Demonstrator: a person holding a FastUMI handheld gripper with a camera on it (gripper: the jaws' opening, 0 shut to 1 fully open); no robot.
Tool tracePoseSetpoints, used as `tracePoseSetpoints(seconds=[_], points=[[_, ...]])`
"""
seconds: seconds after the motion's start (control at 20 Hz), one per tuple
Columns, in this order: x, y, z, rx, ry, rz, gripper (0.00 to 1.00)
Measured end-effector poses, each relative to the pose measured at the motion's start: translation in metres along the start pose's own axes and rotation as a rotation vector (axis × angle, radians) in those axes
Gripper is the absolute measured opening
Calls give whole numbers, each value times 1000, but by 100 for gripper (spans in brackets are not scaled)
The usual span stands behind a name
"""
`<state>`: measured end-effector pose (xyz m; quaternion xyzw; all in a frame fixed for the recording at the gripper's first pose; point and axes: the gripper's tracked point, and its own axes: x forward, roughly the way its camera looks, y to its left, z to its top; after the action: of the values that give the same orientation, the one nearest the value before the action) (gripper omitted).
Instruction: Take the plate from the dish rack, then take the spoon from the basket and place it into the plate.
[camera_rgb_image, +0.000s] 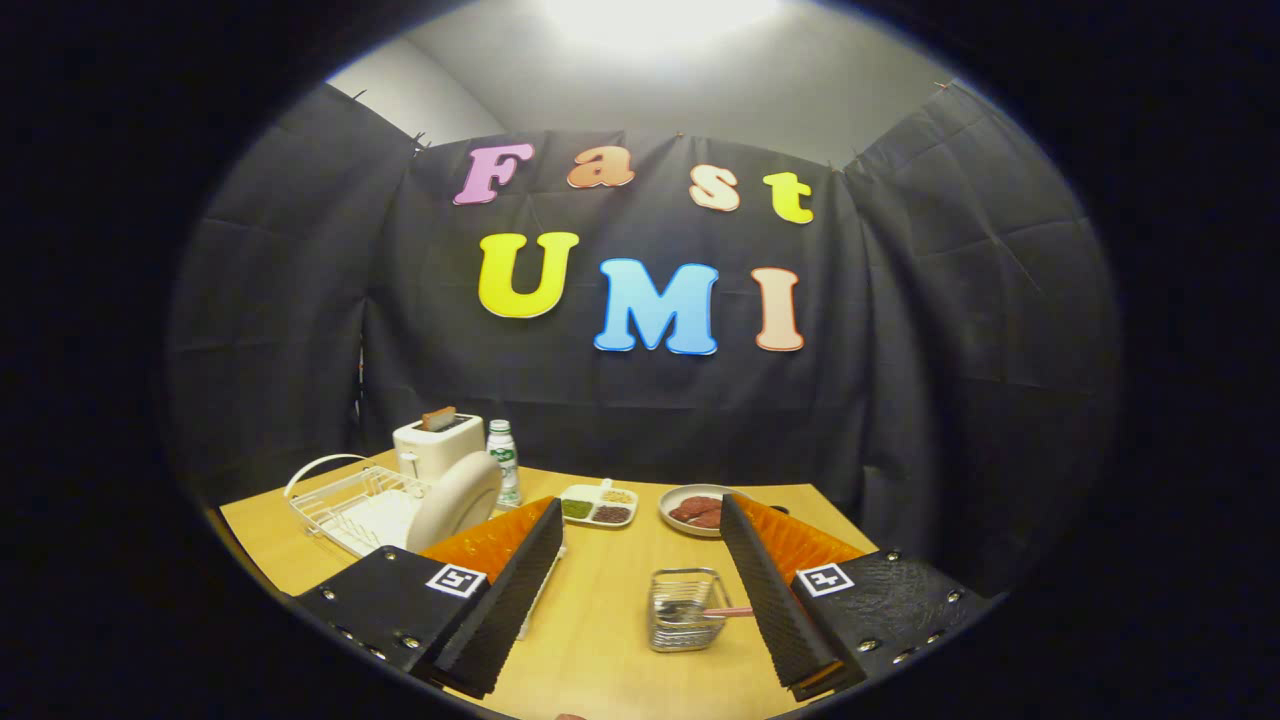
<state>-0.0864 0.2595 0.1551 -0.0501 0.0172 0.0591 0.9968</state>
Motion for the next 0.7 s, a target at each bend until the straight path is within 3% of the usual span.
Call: tracePoseSetpoints(seconds=[0.2, 0.55, 0.7], points=[[36, 67, 9, 35, 47, 31, 97], [95, 122, -15, 2, 191, -35, 97], [118, 132, -44, 10, 301, -84, 84]])
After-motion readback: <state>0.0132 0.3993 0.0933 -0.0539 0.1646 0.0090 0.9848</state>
